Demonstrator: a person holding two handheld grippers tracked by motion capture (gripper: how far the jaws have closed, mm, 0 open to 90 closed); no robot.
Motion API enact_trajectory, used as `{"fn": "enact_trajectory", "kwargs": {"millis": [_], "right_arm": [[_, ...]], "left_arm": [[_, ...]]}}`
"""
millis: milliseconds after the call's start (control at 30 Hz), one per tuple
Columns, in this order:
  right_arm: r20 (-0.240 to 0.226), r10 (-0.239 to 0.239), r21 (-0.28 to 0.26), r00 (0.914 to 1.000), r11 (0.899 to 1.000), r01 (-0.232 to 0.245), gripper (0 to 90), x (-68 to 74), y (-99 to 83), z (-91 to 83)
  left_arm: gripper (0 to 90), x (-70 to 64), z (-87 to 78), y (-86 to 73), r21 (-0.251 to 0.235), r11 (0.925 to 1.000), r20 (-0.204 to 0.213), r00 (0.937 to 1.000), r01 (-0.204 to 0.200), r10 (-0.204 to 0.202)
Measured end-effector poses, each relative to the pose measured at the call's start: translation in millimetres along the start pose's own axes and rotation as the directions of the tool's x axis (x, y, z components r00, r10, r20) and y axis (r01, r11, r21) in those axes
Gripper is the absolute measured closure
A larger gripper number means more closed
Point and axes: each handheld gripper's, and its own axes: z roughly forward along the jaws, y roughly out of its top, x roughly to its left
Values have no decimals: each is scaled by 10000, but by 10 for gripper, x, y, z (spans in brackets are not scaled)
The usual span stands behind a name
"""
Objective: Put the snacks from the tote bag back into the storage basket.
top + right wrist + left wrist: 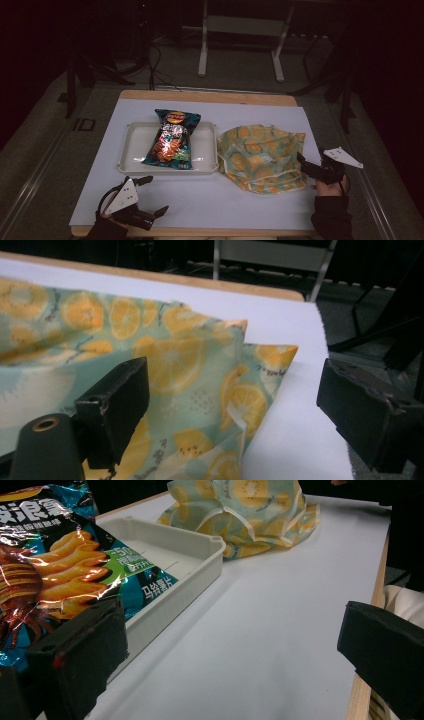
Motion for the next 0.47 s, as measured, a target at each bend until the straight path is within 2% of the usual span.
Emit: {"fn": "enact_trajectory", "kwargs": {"millis": [167, 467], "right_arm": [[12, -155, 270, 9999, 9995, 154, 134, 20, -40, 49], [-46, -22, 333, 10000, 9994, 24, 134, -12, -62, 70]], "left_arm": [[3, -2, 0, -1, 0, 10000, 31, 10000, -19, 19], [3, -2, -1, -2, -5, 10000, 45, 10000, -22, 22]]}}
